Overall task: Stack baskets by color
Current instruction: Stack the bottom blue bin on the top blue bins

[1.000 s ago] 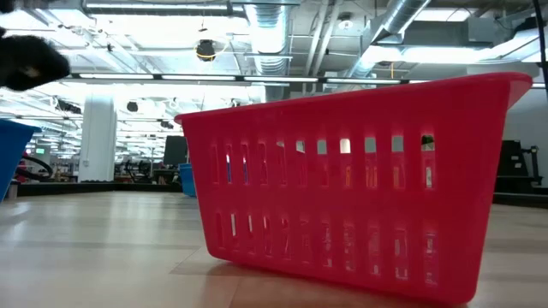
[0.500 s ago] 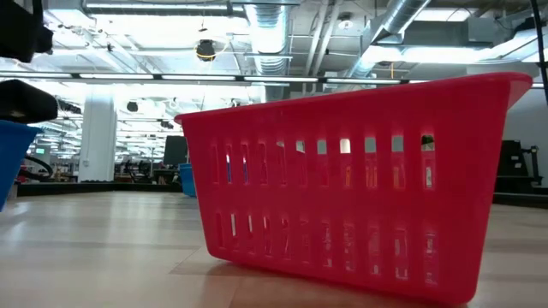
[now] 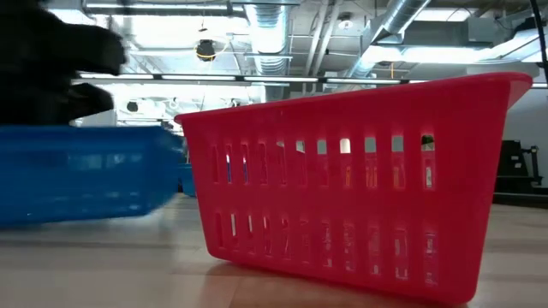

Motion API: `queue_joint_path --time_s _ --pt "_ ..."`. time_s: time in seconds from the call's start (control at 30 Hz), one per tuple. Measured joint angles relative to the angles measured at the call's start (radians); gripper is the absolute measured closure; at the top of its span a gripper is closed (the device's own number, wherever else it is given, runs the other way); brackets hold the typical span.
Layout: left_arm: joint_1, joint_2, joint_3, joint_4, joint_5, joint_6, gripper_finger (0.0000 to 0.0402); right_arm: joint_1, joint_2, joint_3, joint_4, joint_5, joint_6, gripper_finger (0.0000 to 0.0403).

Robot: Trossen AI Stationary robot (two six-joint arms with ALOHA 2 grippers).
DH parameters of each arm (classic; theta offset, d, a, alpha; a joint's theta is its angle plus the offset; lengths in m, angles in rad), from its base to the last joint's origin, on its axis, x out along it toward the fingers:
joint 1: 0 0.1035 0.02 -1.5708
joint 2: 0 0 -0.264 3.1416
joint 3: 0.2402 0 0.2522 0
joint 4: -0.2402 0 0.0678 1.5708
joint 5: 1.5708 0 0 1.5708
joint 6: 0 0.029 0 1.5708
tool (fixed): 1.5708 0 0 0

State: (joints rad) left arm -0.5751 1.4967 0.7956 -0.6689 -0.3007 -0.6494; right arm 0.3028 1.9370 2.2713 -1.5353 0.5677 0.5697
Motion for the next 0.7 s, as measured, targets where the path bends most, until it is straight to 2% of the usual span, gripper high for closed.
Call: queue_joint_path --time_s 0.13,0.23,0.33,0.47,0.7 --pt "0.073 0.000 0.000 -0.002 -0.214 -0.025 0.0400 -0.018 0.004 -0.057 0.027 0.074 0.109 0.0201" --pt "0.116 0.001 -0.001 -0.005 -0.439 -0.108 0.0401 -0.026 0.001 -0.126 0.158 0.110 0.119 0.0201" --pt "0.149 0.002 0.002 -0.012 -0.610 -0.207 0.0401 -0.032 0.004 -0.183 0.310 0.188 0.119 0.0201" --pt "0.186 0.002 0.029 -0.016 -0.760 -0.303 0.0401 -0.031 0.003 -0.221 0.404 0.351 0.151 0.0201" --pt "0.245 -0.040 0.077 -0.032 -0.959 -0.439 0.0401 -0.033 0.003 -0.235 0.356 0.507 0.308 0.0201"
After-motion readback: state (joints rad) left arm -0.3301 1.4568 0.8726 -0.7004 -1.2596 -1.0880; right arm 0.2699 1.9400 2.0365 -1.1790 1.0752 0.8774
